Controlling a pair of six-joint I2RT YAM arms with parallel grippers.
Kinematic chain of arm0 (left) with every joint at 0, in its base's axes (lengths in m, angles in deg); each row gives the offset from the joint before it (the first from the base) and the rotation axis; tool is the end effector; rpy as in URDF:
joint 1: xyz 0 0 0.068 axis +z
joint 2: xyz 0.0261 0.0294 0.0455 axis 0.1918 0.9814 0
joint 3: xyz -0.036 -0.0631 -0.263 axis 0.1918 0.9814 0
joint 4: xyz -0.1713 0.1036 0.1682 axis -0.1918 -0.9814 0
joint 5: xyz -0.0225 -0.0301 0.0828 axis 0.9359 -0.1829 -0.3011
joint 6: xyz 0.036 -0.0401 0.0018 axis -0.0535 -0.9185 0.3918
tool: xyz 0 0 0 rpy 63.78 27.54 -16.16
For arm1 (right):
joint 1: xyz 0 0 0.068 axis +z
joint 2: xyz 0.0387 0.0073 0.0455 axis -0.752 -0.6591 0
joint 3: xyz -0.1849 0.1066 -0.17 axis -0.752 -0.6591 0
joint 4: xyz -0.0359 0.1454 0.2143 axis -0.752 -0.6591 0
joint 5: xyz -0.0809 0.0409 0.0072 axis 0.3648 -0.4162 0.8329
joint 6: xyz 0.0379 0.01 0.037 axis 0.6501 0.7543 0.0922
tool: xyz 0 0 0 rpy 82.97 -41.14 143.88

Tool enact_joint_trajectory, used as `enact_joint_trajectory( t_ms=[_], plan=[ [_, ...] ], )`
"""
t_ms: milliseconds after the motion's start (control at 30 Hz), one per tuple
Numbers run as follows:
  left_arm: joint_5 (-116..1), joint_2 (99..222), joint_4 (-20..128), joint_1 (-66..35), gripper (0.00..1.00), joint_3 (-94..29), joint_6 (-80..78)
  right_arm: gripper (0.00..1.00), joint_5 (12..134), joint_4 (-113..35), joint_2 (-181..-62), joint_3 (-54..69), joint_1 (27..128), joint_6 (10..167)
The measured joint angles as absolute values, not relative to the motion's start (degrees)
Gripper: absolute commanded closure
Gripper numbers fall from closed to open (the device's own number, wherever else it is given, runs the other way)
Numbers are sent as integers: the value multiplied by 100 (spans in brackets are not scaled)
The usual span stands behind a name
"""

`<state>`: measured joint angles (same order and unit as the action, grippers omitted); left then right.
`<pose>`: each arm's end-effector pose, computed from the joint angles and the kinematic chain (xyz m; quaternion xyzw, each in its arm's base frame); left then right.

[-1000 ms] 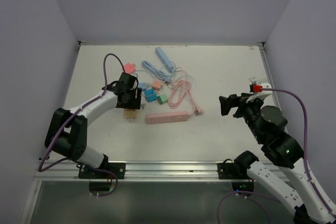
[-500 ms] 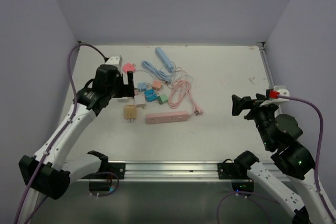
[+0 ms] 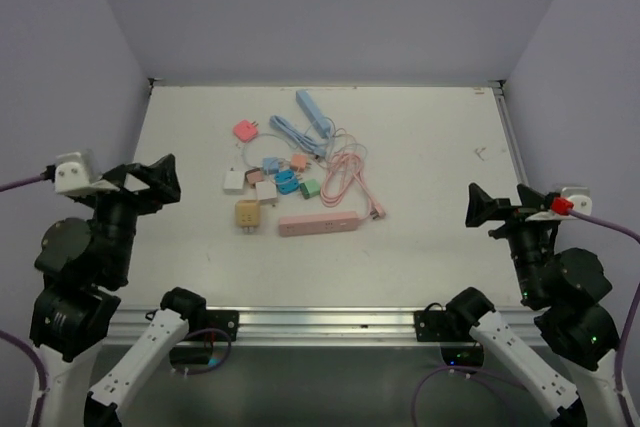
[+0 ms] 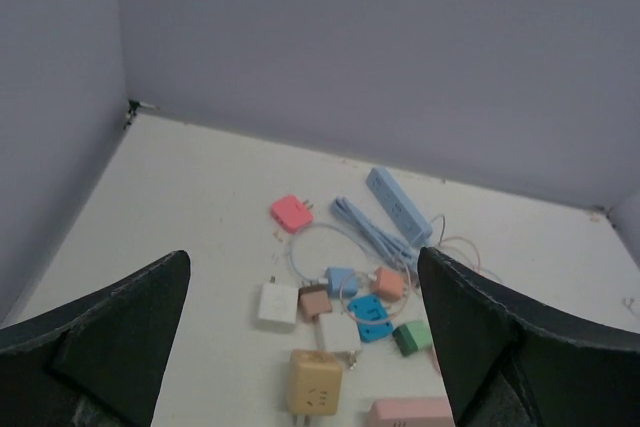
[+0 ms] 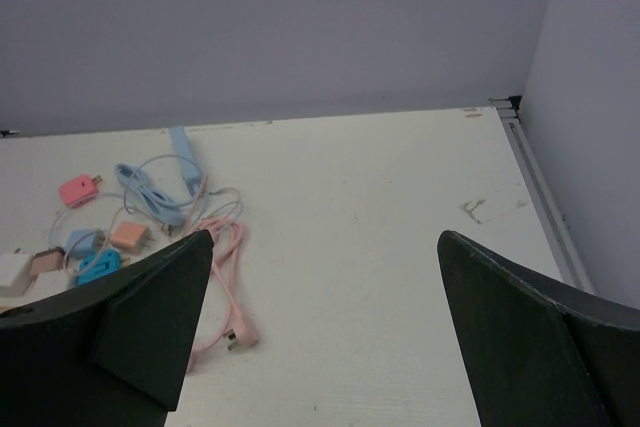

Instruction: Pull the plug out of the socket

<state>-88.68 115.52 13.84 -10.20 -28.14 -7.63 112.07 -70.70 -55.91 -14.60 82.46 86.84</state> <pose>0.0599 -0.0084 0.4413 -0.1236 0.7023 -0.1012 0.6937 0.0332 -0.0002 0.3919 0.0341 0.6785 0.0615 0.7312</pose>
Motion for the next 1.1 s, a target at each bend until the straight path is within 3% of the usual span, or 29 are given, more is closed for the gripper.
enact_joint_trajectory(
  t_ms=[400, 1100],
  plan=[
    [-10066, 9472, 1970, -1000, 0, -1781, -630, 1, 11393, -6899, -4979, -1663, 8246, 8547],
    [-10446, 9369, 1972, -1000, 0, -1588, -743, 1, 11194, -6714, -4907, -1801, 8246, 8549]
  ],
)
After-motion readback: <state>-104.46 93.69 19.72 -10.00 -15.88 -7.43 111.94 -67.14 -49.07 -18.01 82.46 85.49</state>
